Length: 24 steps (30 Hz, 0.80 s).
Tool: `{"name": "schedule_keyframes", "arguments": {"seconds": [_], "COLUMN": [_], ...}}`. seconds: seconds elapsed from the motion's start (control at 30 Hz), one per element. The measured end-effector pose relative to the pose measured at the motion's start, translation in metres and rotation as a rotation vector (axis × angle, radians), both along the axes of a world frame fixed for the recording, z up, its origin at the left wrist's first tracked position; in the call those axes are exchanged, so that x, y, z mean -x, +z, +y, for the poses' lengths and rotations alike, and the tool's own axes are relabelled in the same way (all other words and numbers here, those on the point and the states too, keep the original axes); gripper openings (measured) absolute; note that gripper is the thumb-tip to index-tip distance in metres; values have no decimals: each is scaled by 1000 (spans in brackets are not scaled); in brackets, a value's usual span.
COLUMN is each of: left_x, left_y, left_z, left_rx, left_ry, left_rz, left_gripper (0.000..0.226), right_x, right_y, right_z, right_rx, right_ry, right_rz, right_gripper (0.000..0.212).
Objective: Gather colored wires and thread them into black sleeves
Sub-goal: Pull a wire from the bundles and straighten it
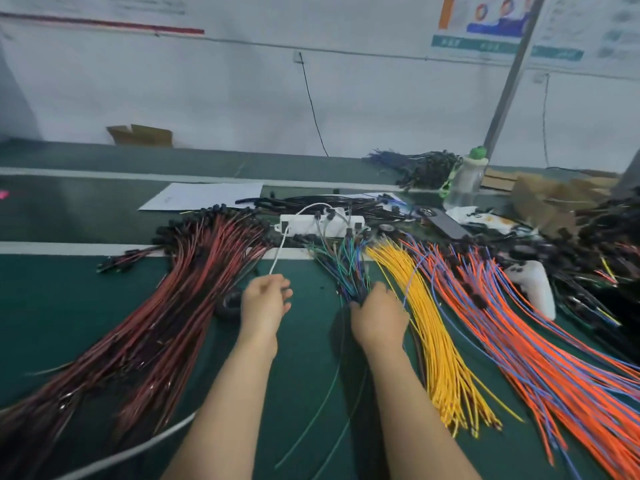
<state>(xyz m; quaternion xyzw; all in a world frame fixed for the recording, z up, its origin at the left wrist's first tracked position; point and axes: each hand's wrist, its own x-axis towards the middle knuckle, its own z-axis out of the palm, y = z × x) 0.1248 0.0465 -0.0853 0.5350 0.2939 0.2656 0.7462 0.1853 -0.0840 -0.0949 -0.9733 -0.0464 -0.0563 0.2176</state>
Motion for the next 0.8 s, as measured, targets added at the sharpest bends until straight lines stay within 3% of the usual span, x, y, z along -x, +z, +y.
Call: {"name": "schedule_keyframes", "arguments": {"seconds": [0.1, 0.23, 0.3, 0.37, 0.47, 0.67, 0.8], "left_x": [-10, -26, -31, -37, -45, -59, -62], "left_y": [-1, -5, -7, -6, -8, -17, -13], "left_z": [-10, -31, -36, -36, -34, -26, -16], "left_rx": [18, -4, 37, 83, 13, -320, -139], "left_ry": [-96, -235, -314, -374, -372, -300, -219], "left_rz": [6, 52, 53, 53, 132, 266, 200], "left_gripper": [20, 20, 29, 37, 32, 32, 35], "right_x": [-8, -6, 5, 14, 16, 6, 1], "right_y": [10, 29, 36, 37, 33, 23, 10], "right_z": [1, -6, -7, -6, -4, -8, -10], "right_rx": [-18, -437, -531, -396, -178, -220, -134], "right_ry": [19, 85, 154, 278, 408, 347, 238], "right_rz": [49, -68, -139, -89, 94, 135, 54], "right_gripper": [22, 19, 17, 16, 20, 24, 37]}}
